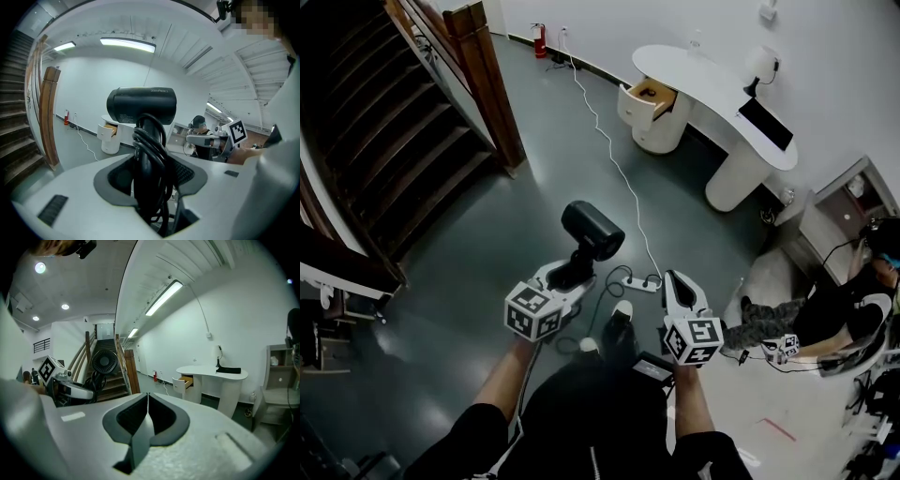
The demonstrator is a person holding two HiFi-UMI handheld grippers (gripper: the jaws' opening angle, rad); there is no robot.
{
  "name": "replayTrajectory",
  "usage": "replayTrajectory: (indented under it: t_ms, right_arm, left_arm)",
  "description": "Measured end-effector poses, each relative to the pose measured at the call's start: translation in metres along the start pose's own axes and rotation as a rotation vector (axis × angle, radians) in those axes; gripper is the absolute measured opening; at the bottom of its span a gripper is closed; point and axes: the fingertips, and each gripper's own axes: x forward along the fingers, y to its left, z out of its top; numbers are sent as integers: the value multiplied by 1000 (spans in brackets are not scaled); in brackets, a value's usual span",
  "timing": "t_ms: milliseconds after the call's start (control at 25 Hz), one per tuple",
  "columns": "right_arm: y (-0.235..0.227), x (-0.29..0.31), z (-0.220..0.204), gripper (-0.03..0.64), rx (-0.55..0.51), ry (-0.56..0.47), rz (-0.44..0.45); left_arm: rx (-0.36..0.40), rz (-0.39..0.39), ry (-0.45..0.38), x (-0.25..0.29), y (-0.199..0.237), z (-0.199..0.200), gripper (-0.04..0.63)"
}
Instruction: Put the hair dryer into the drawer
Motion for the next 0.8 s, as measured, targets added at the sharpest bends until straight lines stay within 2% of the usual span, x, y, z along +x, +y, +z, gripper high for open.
replayTrajectory:
  t_ms: [520,800]
  right_arm:
    - [-30,64,21,5,14,4,16]
    - [-62,116,52,5,10,-4,39]
  left_arm:
    - [-17,-4,12,48,39,27,210]
    - [-22,18,19,91,68,65,210]
